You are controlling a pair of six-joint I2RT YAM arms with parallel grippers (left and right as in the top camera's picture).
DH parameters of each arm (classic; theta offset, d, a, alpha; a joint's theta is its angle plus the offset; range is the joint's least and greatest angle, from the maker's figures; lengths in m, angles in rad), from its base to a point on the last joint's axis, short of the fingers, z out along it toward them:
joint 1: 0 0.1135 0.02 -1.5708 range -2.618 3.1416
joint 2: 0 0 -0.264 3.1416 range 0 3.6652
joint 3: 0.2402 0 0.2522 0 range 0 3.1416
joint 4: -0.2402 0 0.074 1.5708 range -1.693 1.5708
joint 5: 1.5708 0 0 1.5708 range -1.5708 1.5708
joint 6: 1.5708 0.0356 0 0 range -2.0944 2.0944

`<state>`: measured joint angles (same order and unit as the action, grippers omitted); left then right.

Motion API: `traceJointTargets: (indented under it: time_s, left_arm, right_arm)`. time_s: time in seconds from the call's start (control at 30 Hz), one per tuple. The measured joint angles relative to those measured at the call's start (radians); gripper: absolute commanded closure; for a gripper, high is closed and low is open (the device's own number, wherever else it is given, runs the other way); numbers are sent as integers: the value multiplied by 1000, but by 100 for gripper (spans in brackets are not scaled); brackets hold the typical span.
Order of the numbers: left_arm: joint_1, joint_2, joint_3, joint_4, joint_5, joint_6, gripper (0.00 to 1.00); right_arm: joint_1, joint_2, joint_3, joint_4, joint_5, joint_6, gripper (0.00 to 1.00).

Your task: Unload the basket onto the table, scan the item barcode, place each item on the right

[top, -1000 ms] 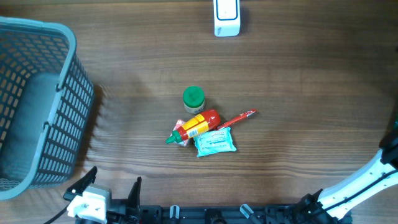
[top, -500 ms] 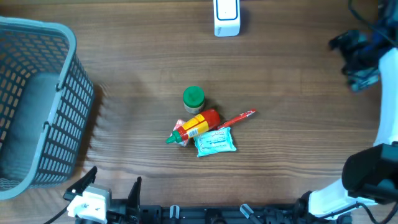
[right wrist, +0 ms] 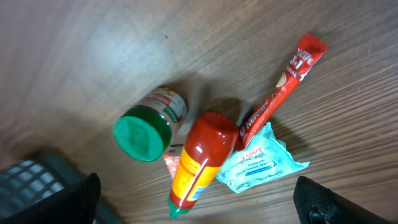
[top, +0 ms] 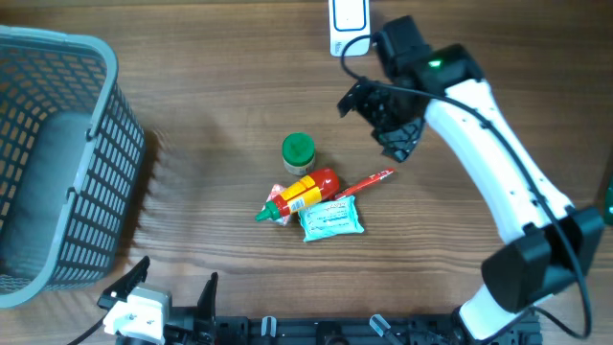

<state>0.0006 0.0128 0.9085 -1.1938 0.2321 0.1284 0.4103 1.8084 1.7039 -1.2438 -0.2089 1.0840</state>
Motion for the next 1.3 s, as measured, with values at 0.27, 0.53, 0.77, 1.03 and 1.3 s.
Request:
traceJointTargets:
  time_s: [0.27,0.53,0.77,1.03,1.3]
  left_arm:
    - [0,0,0,0,0,0,0]
    - [0,0,0,0,0,0,0]
    - [0,0,0,0,0,0,0]
    - [0,0,0,0,0,0,0]
    - [0,0,0,0,0,0,0]
  right_arm:
    - [39,203,-1,-21,-8,135,4]
    - [39,219,-132,-86,9,321,13]
    - [49,225,-367,302,2,356,32]
    - [129,222,-376,386,1,431,76]
    - [117,222,-376,306,3,484,96]
